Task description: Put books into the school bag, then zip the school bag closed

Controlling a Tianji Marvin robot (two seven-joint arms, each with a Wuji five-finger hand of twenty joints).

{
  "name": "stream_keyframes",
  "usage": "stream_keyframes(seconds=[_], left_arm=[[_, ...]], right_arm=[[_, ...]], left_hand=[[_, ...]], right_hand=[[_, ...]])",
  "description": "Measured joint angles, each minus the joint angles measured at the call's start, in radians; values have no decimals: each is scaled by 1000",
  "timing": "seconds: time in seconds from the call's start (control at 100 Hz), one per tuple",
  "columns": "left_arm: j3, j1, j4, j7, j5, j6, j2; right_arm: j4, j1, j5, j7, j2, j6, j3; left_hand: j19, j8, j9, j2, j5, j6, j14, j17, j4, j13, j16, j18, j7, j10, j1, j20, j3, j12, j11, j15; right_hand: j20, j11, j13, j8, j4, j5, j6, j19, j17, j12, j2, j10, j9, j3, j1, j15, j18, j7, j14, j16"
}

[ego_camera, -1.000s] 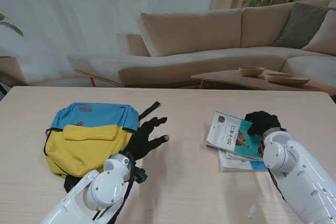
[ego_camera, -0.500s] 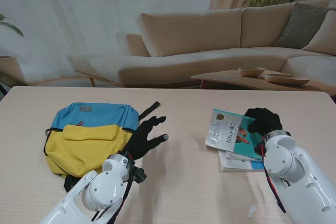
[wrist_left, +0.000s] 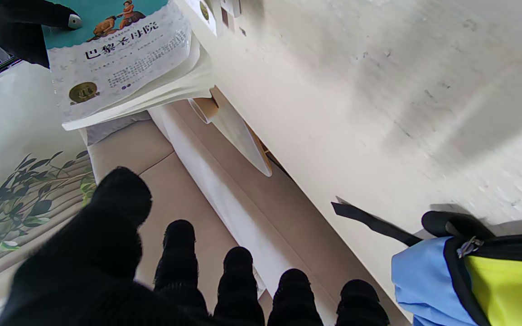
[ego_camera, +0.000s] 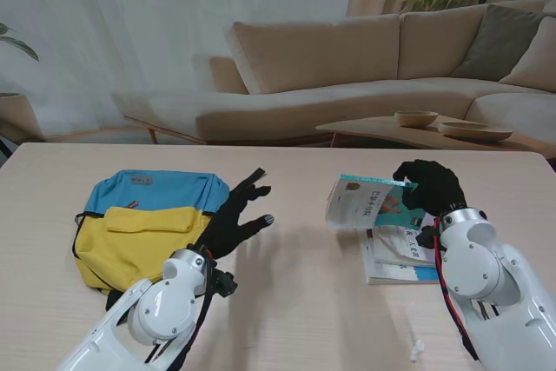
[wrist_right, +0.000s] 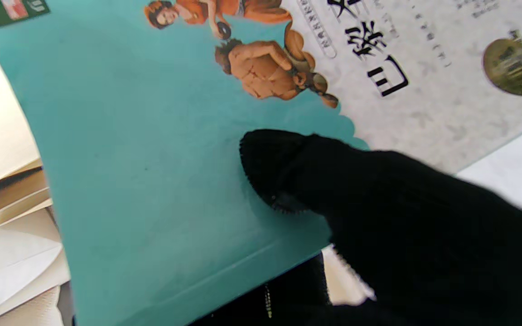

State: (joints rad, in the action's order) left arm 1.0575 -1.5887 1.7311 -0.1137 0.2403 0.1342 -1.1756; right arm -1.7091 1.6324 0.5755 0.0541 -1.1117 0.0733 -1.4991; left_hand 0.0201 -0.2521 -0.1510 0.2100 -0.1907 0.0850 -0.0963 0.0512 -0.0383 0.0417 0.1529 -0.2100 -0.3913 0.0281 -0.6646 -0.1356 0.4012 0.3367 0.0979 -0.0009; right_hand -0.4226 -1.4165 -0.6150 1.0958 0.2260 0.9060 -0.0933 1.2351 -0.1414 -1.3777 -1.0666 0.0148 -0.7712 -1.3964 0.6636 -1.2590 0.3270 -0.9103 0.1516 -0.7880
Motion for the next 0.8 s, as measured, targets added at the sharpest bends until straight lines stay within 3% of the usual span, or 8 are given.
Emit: stream_keyframes(seconds=[0.11, 0.33, 0.43, 0.57, 0.72, 0.8], left_arm=[[18, -9, 6, 3, 7, -38, 2], [53, -36, 27, 36, 27, -111, 19], [60, -50, 43, 48, 50, -127, 28], [68, -64, 66, 81, 68, -142, 39], [70, -73, 79, 103, 87, -175, 50], [70, -76, 86, 107, 94, -184, 53]], right_arm=[[-43, 5, -8, -25, 1, -3, 7], [-108, 2, -11, -51, 13, 11, 88], [-131, 0, -21, -53, 13, 27, 133], [-160, 0, -26, -53, 13, 40, 190], [-173, -6, -26, -46, 10, 65, 250], [-176, -11, -28, -42, 7, 75, 273]], left_hand=[[1, -24, -1, 33, 0, -11, -24, 2, 0, 0, 95, 0, -40, 13, 0, -87, 28, 13, 49, 14], [59, -37, -3, 90, 0, -28, -36, 15, 0, 0, 200, -7, -53, 25, 2, -234, 63, 23, 90, 36], [74, -34, -13, 125, 0, -37, -47, 23, -1, 0, 234, -15, 17, 48, 29, -301, 116, 23, 108, 46], [74, 13, -13, 166, 11, -48, -48, 25, -17, 0, 243, -23, 168, 48, 76, -339, 143, 23, 85, 46], [74, 15, -13, 232, 11, -74, -48, 25, -39, 0, 243, -26, 233, 48, 131, -341, 157, 23, 67, 47], [74, 12, -13, 230, 11, -74, -48, 25, -47, 0, 243, -26, 235, 48, 141, -349, 173, 23, 67, 47]], right_hand=[[-3, -1, 0, 6, 0, 0, 0, 0, 0, 0, 0, 0, 0, 0, 0, 0, 0, 0, 0, 0], [-5, -1, 0, 8, 0, 0, 0, 0, -2, 0, 0, 0, 0, 0, 0, 0, 0, 0, 0, 0], [-5, -1, 0, 9, 0, 0, 0, 0, -3, 0, 0, 0, 0, 0, 0, 0, 0, 0, 0, 0], [-5, -1, 0, 16, 0, 0, 0, 0, -3, 0, 0, 0, 0, 0, 0, 0, 0, 0, 0, 0], [-5, -1, 0, 17, 0, 0, 0, 0, -3, 0, 0, 0, 0, 0, 0, 0, 0, 0, 0, 0], [-5, -1, 0, 18, 0, 0, 0, 0, -3, 0, 0, 0, 0, 0, 0, 0, 0, 0, 0, 0]])
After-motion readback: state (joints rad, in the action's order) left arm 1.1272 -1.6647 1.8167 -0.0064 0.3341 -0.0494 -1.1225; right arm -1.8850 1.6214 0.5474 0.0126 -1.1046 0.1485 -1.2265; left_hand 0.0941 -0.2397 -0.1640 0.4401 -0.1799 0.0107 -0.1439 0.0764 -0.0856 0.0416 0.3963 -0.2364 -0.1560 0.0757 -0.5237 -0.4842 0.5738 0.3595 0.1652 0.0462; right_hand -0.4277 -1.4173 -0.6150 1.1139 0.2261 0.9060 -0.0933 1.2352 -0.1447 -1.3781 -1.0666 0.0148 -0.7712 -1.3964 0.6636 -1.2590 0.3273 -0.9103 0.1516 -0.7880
